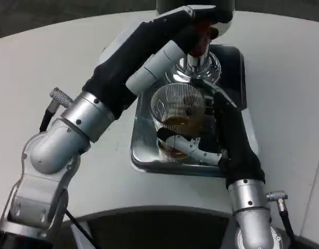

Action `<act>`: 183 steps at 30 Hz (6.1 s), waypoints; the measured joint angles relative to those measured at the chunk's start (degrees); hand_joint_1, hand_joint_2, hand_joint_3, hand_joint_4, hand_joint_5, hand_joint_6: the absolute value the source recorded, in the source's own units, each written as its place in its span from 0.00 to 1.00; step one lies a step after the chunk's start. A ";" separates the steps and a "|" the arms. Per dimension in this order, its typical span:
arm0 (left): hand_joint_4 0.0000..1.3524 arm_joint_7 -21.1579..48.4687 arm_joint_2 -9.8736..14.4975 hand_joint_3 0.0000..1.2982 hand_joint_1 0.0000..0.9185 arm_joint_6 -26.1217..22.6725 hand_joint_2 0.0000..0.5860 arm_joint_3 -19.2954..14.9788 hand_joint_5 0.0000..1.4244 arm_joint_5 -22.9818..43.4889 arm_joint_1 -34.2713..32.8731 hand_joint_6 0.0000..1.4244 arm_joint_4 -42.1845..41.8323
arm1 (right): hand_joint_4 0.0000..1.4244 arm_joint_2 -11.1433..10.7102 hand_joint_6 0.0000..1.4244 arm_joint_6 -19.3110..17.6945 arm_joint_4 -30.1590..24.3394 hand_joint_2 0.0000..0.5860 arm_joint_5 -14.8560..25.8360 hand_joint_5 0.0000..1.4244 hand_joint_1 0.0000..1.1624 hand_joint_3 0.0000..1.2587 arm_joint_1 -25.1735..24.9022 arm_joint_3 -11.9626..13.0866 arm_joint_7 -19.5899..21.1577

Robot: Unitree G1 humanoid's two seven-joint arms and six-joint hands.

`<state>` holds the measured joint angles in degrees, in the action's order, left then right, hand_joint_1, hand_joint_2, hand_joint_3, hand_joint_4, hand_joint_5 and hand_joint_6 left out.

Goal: Grasp the cup under the faucet to collect the drink, then remove the cup.

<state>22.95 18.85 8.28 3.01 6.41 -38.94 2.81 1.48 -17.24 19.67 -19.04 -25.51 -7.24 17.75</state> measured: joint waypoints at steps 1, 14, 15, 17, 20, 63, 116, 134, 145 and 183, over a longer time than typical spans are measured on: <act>0.06 0.01 -0.18 0.26 0.00 -0.48 0.09 -0.10 0.15 0.54 0.28 0.16 -0.34 | 0.37 -0.03 0.39 0.04 -0.04 0.27 -0.04 0.43 0.85 0.27 0.00 0.05 0.15; 0.02 0.04 -1.47 0.26 0.00 -8.47 0.08 -2.73 0.09 6.99 4.05 0.10 -6.40 | 0.40 -1.59 0.43 1.64 -2.86 0.27 -1.05 0.47 0.86 0.33 1.13 0.72 0.80; 0.02 0.03 -1.53 0.26 0.00 -8.74 0.08 -2.88 0.09 7.16 4.29 0.09 -6.75 | 0.40 -1.63 0.43 1.80 -3.12 0.27 -1.11 0.47 0.86 0.34 1.23 0.71 0.80; 0.02 0.03 -1.79 0.26 0.00 -9.56 0.08 -3.31 0.09 7.78 4.81 0.09 -7.45 | 0.41 -1.76 0.43 2.11 -3.76 0.27 -1.29 0.47 0.86 0.34 1.52 0.68 0.79; 0.01 0.03 -2.01 0.24 0.00 -11.06 0.08 -4.23 0.08 9.18 5.79 0.08 -8.78 | 0.41 -2.05 0.43 2.39 -4.61 0.27 -1.68 0.47 0.86 0.35 1.93 0.60 0.79; 0.00 -0.80 -1.43 0.00 0.00 -13.85 0.04 -11.08 0.00 10.99 17.50 0.00 -19.86 | 0.42 -3.58 0.45 4.58 -13.86 0.27 -1.86 0.49 0.85 0.37 6.99 1.41 -0.90; 0.00 6.71 13.91 0.00 0.00 0.94 0.05 -15.36 0.00 1.83 34.40 0.00 -23.46 | 0.44 -4.23 0.48 12.50 -45.05 0.28 1.30 0.51 0.85 0.38 25.14 1.75 -13.68; 0.00 9.25 17.84 0.00 0.00 7.28 0.05 -16.65 0.00 -2.54 37.84 0.00 -28.50 | 0.45 -4.35 0.48 14.61 -48.44 0.27 1.61 0.52 0.85 0.39 26.56 0.81 -16.63; 0.00 12.51 23.03 0.00 0.00 20.52 0.07 -22.75 0.00 -4.38 45.49 0.00 -29.95 | 0.45 -5.87 0.48 17.95 -54.65 0.27 3.76 0.52 0.85 0.39 28.60 0.47 -21.09; 0.00 17.43 31.83 0.00 0.00 37.00 0.08 -33.14 0.00 -0.22 56.50 0.00 -28.28 | 0.45 -13.43 0.48 32.98 -74.16 0.29 16.09 0.52 0.84 0.39 35.96 7.48 -30.42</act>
<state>40.37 50.68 45.28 -30.13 6.19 17.56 -25.47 -11.95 15.74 -54.49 -2.94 10.45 0.24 -12.68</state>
